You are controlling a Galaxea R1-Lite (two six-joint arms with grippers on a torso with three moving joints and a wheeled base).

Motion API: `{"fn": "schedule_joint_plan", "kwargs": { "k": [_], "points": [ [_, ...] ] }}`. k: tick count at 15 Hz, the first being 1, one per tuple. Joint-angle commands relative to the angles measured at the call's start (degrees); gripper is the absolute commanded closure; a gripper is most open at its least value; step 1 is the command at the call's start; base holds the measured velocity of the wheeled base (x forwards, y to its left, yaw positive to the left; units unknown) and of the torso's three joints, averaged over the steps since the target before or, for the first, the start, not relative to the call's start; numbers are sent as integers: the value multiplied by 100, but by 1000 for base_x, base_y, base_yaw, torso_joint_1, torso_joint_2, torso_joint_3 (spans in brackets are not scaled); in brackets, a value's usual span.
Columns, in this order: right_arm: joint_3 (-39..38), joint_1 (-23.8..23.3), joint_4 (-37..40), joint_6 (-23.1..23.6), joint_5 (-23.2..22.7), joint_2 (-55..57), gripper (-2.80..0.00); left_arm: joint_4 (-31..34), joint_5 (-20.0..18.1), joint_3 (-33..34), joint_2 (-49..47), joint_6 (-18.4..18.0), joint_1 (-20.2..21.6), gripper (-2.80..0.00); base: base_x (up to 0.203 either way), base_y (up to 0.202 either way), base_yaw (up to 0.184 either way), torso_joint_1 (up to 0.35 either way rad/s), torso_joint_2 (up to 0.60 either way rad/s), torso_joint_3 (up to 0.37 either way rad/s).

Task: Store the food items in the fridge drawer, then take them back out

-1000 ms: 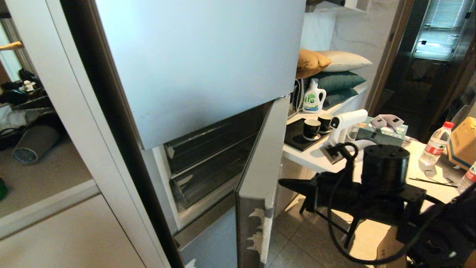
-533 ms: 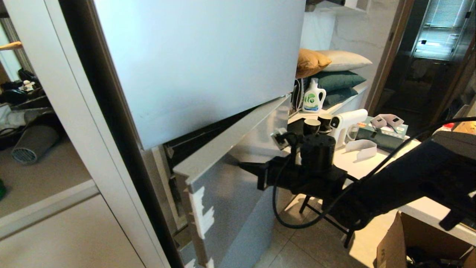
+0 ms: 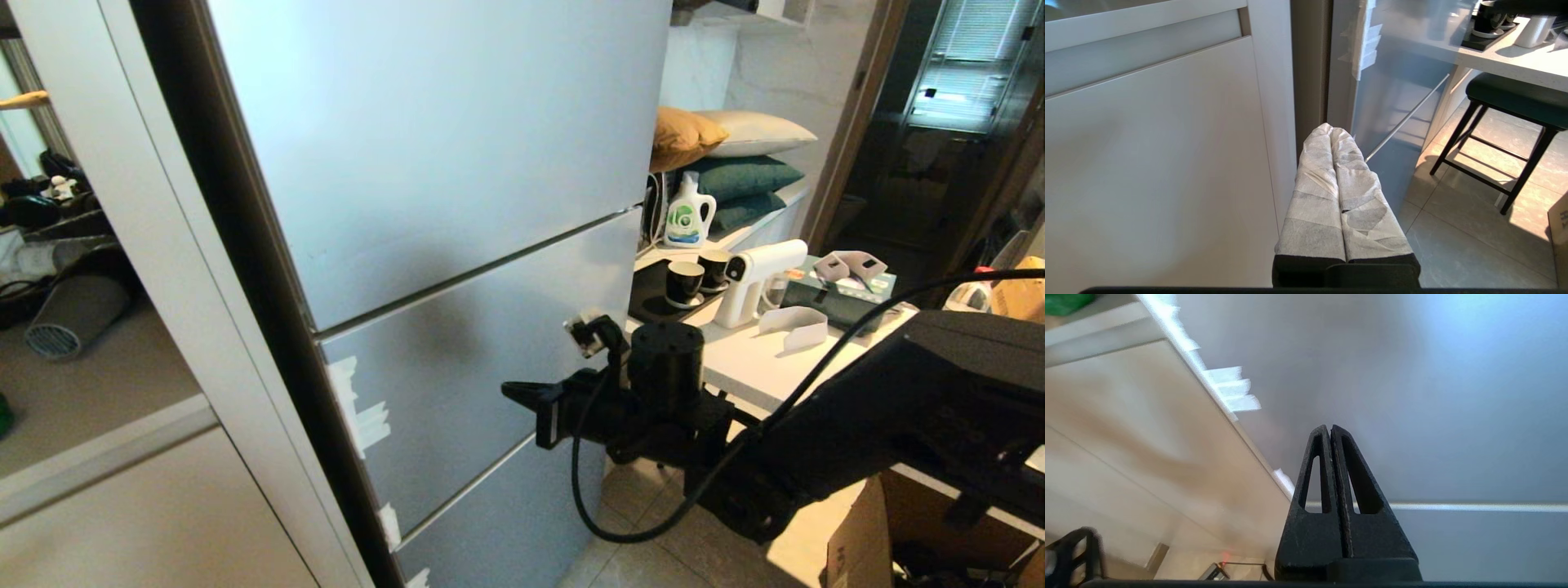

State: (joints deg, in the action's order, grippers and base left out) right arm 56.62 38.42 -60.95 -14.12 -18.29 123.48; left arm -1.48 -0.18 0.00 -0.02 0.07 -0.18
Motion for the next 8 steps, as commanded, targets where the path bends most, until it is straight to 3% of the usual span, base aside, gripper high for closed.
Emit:
{"fn": "schedule_joint_plan", "kwargs": {
  "k": [1,5,8],
  "points": [
    [-550,52,-102,-5,64,-698,0,-2,1,62,11,1,1,0,0,0,0,0,0,0],
    [-2230,325,-39,200,1159,-3072,0,-2,1,62,11,1,1,0,0,0,0,0,0,0],
    [-3314,386,855,717,2470,-5635,0,-2,1,62,11,1,1,0,0,0,0,0,0,0]
  ]
}}
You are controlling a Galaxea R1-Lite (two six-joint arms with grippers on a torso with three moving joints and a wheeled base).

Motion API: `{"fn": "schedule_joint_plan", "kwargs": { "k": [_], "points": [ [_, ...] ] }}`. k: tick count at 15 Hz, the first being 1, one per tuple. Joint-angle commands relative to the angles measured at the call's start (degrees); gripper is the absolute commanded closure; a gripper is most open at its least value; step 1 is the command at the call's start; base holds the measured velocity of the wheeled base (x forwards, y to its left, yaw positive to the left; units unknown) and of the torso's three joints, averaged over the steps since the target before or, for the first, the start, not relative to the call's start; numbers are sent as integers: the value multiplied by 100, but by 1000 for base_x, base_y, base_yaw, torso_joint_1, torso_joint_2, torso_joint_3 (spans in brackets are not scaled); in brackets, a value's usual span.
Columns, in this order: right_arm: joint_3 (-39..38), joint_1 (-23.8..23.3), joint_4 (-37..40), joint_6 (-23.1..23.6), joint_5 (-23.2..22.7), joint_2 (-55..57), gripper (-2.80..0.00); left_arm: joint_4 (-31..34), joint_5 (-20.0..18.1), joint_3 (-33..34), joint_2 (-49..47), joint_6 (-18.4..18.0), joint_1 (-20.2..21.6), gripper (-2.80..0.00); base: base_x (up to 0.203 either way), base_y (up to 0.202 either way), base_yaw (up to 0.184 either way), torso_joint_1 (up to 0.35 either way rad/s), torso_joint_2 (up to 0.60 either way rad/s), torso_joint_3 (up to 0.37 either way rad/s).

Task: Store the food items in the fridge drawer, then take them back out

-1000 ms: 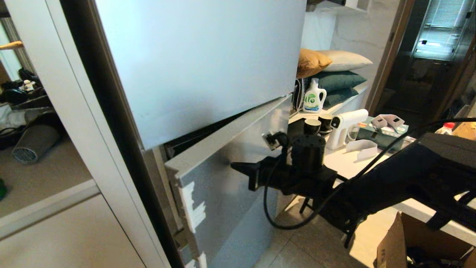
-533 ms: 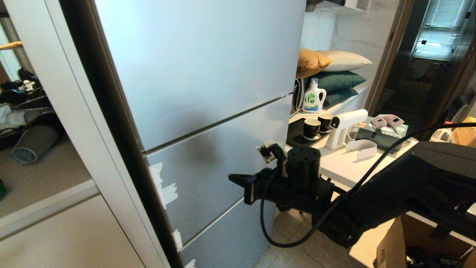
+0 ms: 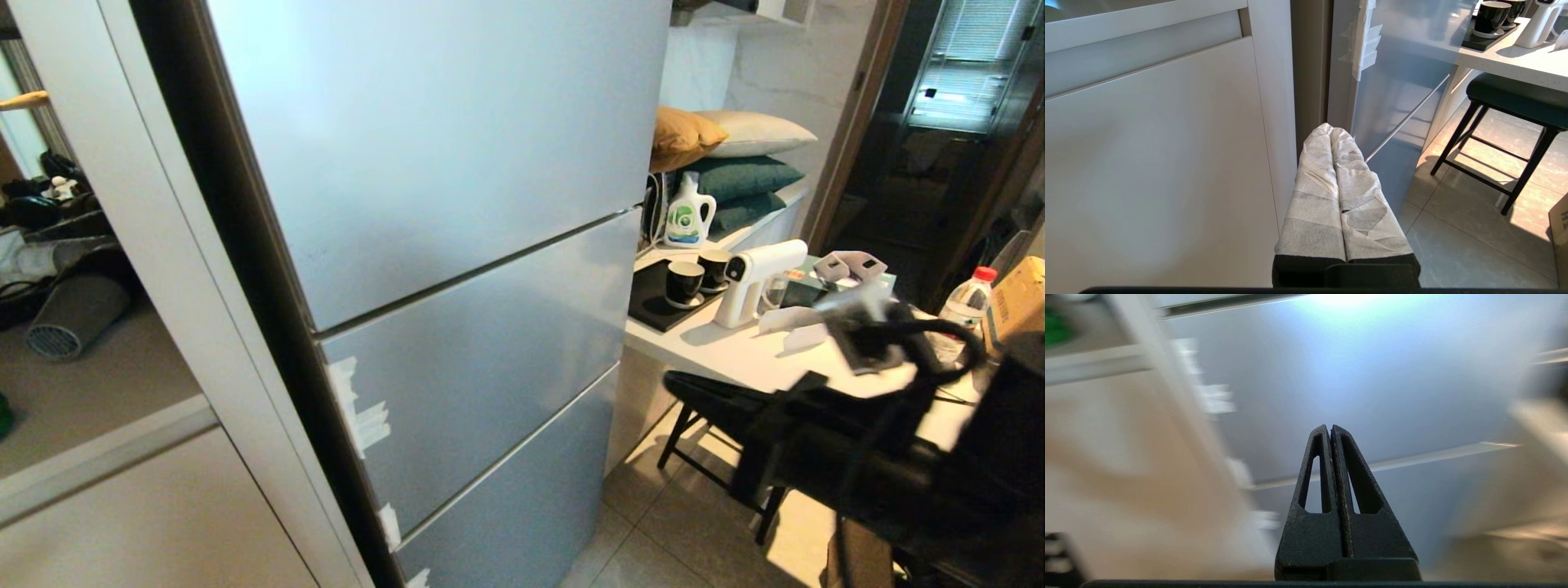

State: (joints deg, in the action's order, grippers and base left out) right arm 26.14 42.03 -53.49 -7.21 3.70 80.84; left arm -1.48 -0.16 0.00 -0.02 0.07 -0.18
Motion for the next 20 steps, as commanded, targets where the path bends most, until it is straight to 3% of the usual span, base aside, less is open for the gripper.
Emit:
{"fn": "schedule_joint_plan", "kwargs": {
  "k": [1,4,7,9,10,11,12,15,20],
  "points": [
    [-629,5,485,220,711,-2234,0,-2,-1,62,11,1,0,0,0,0,0,0,0,0],
    [-1568,-413,1635,648,1655,-4376,0,-2,-1,54,11,1,0,0,0,0,0,0,0,0],
    [-2250,-1771,2696,926,2154,-5469,0,-2,-1,62,11,1,0,0,0,0,0,0,0,0],
    [-2457,-2891,3328,1050,1400,-5744,0,-2,-1,62,11,1,0,0,0,0,0,0,0,0],
    [-2508,-3469,3895,1087,563,-5970,0,-2,-1,61,11,1,0,0,0,0,0,0,0,0],
    [-2548,-3856,4732,1128,-153,-6297,0,-2,-1,62,11,1,0,0,0,0,0,0,0,0],
    [-2530,-4007,5167,1149,-518,-6701,0,-2,-1,62,11,1,0,0,0,0,0,0,0,0],
    [-2533,-4134,5445,1348,-560,-7984,0,-2,-1,62,11,1,0,0,0,0,0,0,0,0],
    [-2606,-4195,5390,1015,-433,-8075,0,-2,-1,62,11,1,0,0,0,0,0,0,0,0]
  ]
}}
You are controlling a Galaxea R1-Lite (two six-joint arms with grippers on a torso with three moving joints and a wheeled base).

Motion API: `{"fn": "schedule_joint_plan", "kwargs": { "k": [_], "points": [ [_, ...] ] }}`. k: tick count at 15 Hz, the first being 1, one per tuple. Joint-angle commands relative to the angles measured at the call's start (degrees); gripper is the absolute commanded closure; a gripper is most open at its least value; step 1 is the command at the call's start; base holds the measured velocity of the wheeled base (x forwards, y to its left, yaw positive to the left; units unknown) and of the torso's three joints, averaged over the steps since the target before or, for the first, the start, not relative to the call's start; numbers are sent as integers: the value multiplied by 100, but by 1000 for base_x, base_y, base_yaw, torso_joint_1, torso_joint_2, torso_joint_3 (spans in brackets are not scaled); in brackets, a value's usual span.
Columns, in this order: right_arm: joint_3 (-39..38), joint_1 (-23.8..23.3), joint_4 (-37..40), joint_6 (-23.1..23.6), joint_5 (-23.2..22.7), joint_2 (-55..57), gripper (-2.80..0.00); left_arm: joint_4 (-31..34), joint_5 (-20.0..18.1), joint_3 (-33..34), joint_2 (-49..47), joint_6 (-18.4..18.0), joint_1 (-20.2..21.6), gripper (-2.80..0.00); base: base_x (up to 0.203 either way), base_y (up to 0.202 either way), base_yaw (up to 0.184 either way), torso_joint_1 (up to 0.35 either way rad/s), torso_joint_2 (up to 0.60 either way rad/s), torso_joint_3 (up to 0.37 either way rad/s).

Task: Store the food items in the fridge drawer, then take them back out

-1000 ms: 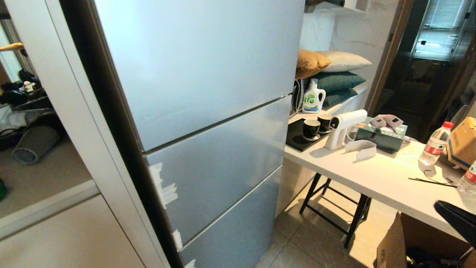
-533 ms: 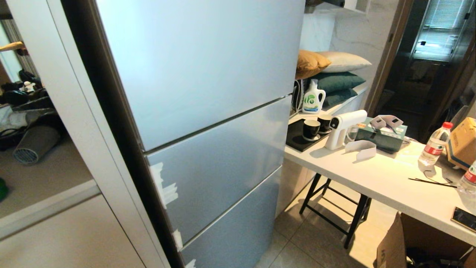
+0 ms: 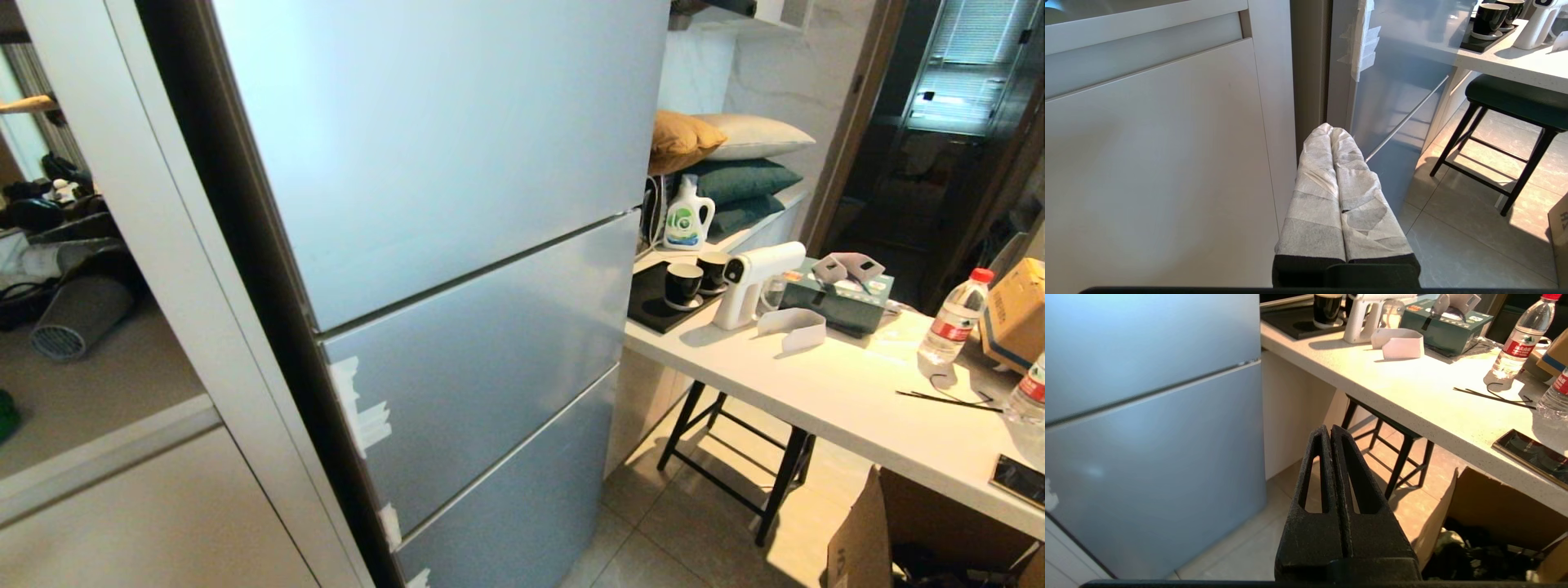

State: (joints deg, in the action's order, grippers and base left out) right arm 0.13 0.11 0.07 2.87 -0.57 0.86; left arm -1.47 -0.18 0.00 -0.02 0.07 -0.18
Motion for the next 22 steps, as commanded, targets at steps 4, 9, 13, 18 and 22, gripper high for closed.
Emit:
{"fn": "schedule_joint_plan", "kwargs": {
  "k": [4,9,13,18,22],
  "points": [
    [-5,-1,20,-383,55,-77,0,-2,1,62,11,1,1,0,0,0,0,0,0,0],
    [-13,-2,11,-490,119,-77,0,-2,1,62,11,1,1,0,0,0,0,0,0,0],
    [-5,-2,10,-515,119,-77,0,-2,1,56,11,1,1,0,0,0,0,0,0,0],
    [-5,-2,10,-515,110,-77,0,-2,1,62,11,1,1,0,0,0,0,0,0,0],
    [-5,-2,10,-524,110,-77,0,-2,1,62,11,1,1,0,1,-7,136,5,1,3]
  ]
}}
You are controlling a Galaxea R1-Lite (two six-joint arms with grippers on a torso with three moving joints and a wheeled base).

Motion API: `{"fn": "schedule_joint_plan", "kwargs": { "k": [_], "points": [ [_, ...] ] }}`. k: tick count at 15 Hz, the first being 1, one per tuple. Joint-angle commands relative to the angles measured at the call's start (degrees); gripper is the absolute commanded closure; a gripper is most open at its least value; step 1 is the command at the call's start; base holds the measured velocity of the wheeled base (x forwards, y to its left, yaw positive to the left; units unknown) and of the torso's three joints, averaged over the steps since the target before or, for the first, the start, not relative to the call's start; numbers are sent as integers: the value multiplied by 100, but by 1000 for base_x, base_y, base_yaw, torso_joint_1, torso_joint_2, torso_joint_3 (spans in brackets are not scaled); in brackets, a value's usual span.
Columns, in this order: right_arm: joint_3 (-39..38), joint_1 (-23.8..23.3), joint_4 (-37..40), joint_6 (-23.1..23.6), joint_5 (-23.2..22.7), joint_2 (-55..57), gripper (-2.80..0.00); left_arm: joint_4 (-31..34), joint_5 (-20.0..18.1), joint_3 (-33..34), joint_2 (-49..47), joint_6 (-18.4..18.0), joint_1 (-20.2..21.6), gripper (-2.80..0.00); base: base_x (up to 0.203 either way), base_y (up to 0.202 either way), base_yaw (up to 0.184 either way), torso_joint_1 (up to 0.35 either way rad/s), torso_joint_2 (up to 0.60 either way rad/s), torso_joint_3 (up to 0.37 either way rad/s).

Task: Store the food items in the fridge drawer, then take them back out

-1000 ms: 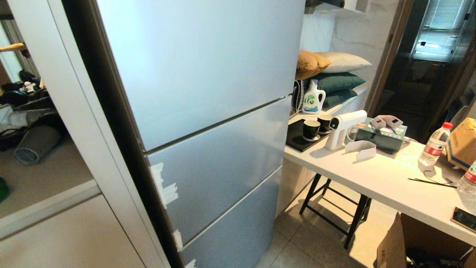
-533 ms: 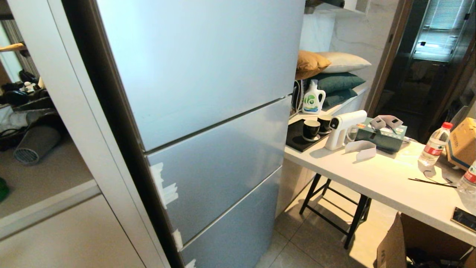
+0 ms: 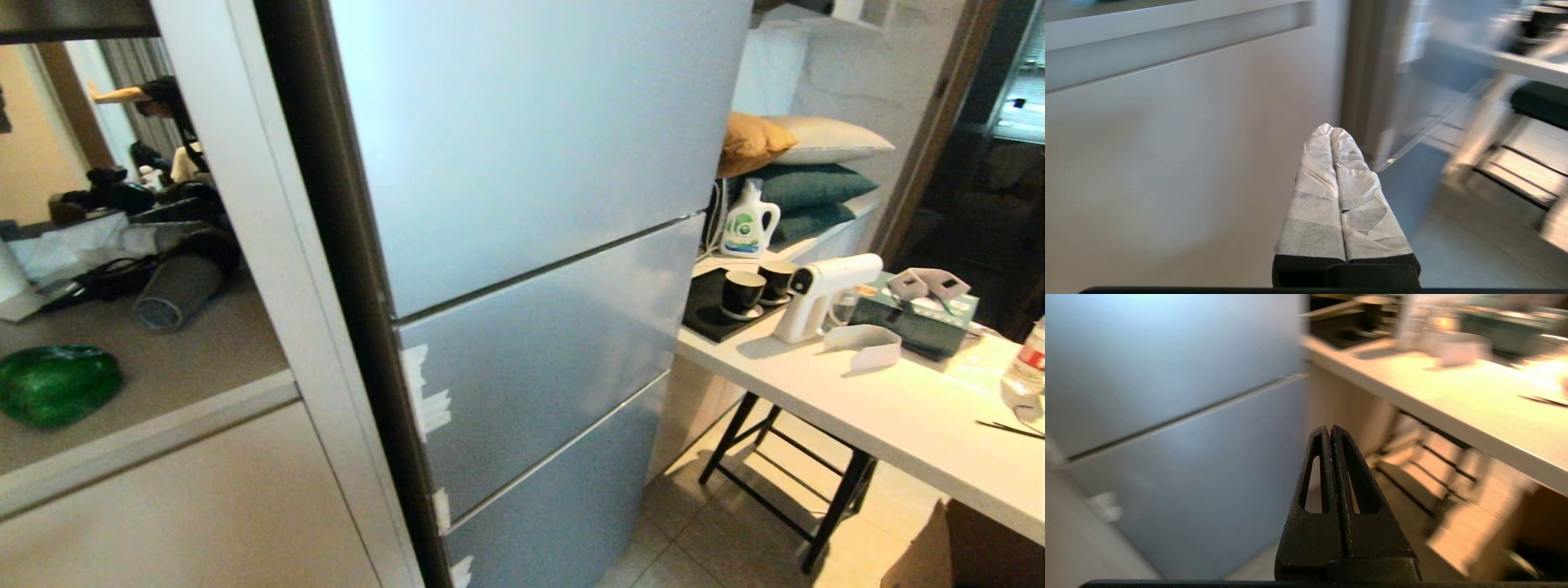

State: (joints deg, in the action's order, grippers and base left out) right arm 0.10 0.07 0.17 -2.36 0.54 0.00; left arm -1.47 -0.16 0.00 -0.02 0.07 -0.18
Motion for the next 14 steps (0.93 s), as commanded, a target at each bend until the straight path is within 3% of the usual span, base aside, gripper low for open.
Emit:
{"fn": "schedule_joint_plan", "kwargs": {
  "k": [1,14],
  "points": [
    [-1,1,1,13,-1,9,0,-3,-2,62,11,1,1,0,0,-12,176,2,2,2],
    [-1,1,1,7,7,9,0,-3,-2,53,11,1,1,0,0,-9,174,3,4,2]
  ]
}}
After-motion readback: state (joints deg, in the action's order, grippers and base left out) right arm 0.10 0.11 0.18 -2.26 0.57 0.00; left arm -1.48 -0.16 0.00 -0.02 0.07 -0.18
